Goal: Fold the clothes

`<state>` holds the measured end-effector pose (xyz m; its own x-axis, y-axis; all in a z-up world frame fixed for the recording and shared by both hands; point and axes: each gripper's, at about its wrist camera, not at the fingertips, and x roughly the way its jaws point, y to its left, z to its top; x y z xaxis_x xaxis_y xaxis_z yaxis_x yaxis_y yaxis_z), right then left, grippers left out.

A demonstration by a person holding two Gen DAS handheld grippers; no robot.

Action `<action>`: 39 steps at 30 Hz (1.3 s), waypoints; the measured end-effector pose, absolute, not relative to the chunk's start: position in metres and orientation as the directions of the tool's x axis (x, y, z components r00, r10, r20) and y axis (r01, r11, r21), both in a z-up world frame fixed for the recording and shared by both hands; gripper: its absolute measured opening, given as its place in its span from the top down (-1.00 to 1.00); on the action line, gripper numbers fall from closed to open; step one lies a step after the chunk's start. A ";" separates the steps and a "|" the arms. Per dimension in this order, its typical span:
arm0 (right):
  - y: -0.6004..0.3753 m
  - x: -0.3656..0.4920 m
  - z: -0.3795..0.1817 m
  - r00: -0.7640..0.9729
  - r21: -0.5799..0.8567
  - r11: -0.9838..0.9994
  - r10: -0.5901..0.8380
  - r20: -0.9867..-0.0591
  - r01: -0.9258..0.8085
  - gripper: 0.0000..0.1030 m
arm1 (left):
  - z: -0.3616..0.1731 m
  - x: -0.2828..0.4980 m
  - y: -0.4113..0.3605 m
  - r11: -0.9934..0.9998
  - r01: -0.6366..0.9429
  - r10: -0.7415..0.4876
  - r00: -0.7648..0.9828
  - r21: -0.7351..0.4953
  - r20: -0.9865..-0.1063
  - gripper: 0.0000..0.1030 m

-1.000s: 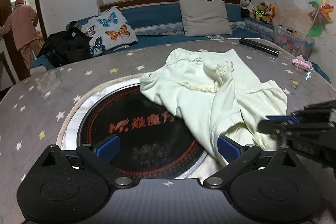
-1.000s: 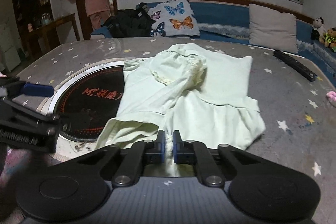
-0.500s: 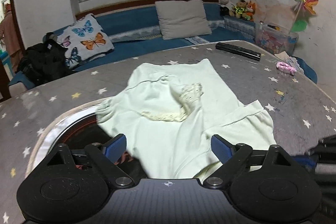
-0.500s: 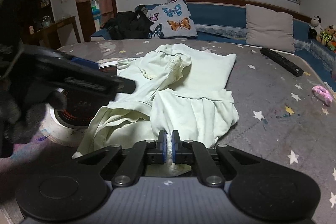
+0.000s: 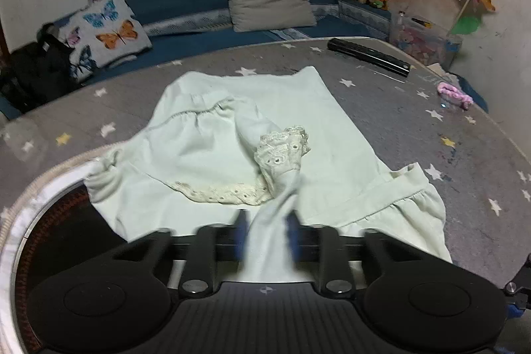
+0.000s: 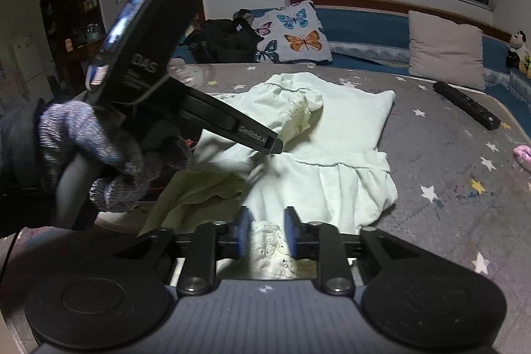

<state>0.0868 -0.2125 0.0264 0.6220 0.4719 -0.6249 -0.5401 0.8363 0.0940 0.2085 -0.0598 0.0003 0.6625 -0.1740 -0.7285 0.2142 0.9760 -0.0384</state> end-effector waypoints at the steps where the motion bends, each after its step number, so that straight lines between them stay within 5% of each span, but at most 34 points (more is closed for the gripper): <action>1: -0.211 0.087 0.027 0.622 0.092 0.834 0.475 -0.623 -0.544 0.50 | 0.001 0.207 -0.058 0.976 0.212 -0.175 0.668 -0.040 -0.724 0.80; 9: -0.197 0.088 0.026 0.632 0.039 0.823 0.465 -0.620 -0.566 0.51 | 0.018 0.190 -0.033 0.987 0.143 -0.155 0.714 -0.075 -0.682 0.89; 12: -0.194 0.089 0.022 0.637 0.025 0.830 0.446 -0.629 -0.557 0.85 | 0.025 0.182 -0.018 0.991 0.106 -0.137 0.731 -0.087 -0.669 0.90; 15: -0.199 0.088 0.023 0.647 0.026 0.843 0.432 -0.628 -0.538 0.92 | 0.033 0.171 -0.005 0.993 0.082 -0.117 0.749 -0.084 -0.652 0.90; 39: -0.255 0.051 0.038 0.711 -0.002 0.909 0.325 -0.624 -0.417 0.96 | 0.036 0.062 0.032 0.999 0.026 -0.046 0.745 -0.040 -0.665 0.91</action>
